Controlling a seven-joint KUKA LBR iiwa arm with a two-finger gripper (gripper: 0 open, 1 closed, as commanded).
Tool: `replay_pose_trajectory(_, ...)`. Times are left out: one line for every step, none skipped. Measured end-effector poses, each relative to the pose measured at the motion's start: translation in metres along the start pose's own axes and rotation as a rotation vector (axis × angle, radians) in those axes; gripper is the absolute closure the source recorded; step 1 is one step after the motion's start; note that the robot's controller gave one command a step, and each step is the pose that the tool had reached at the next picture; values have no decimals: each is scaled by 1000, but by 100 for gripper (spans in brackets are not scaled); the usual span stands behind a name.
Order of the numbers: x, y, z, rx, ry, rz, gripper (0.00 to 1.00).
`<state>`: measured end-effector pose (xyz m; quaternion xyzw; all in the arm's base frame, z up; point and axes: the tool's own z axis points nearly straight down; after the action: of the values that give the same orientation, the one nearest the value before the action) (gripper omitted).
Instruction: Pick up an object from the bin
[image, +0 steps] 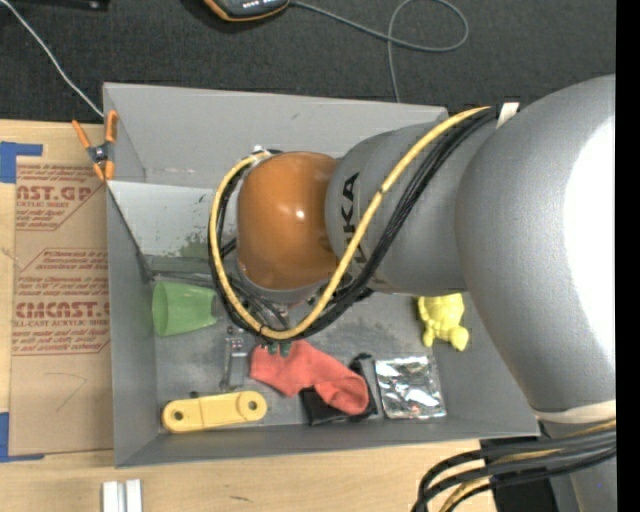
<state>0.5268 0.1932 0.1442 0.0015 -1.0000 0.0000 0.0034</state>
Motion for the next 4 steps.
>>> replay_pose_trajectory(-2,-1,-5,-1,-7,3,0)
replay_pose_trajectory(24,-73,52,0,3,31,0)
replay_pose_trajectory(18,-52,22,-2,-8,11,0)
replay_pose_trajectory(3,-98,74,-1,2,85,100)
